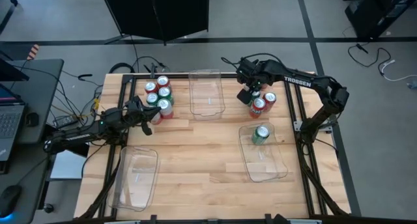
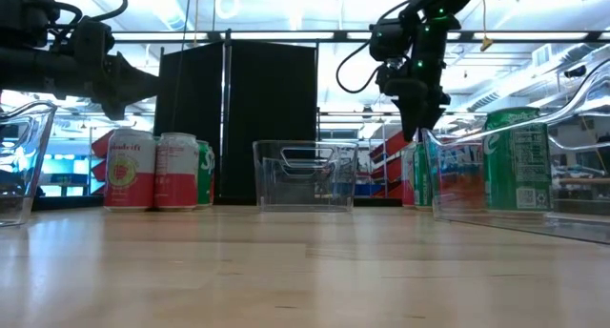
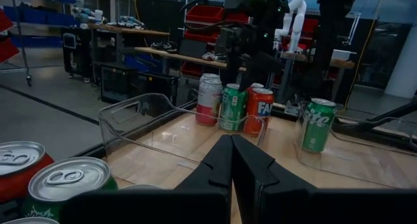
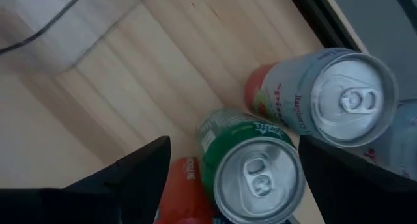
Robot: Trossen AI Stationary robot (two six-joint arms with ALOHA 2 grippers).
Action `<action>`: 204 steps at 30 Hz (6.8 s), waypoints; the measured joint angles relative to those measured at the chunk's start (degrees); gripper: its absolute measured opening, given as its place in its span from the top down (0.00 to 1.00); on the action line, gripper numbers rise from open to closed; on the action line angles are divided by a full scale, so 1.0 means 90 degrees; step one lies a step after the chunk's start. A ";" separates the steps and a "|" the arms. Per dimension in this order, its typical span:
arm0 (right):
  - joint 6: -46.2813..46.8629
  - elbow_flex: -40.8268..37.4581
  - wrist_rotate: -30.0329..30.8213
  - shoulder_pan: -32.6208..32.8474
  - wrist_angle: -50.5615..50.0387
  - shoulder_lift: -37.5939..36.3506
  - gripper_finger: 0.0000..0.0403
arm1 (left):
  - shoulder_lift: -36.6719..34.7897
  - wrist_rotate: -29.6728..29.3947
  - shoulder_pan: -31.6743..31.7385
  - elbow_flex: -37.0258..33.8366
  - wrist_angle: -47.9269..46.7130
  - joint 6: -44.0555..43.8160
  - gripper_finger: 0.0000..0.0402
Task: Sort soda cans
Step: Put the green soda can into the bottom right transparent bin, then put the orange soda can into the top transparent bin
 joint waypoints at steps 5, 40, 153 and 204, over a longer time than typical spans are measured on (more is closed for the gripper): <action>0.0458 0.0000 -0.0058 -0.0015 -0.0065 0.0000 0.18 | 0.0000 -0.0001 0.0000 0.0000 0.0000 0.0000 0.98; 0.0462 -0.0967 -0.0104 -0.0216 0.0439 -0.0015 0.22 | 0.0000 -0.0005 0.0002 0.0002 0.0078 0.0642 0.98; 0.7227 -0.1333 -0.0204 0.5586 -0.3058 -0.0962 0.13 | 0.0007 0.0001 0.0001 0.0000 0.0716 0.0619 0.98; 0.0054 0.0003 0.0122 0.1687 -0.1460 -0.0964 0.71 | 0.3487 0.0362 0.0000 0.2385 -0.1172 0.0045 0.98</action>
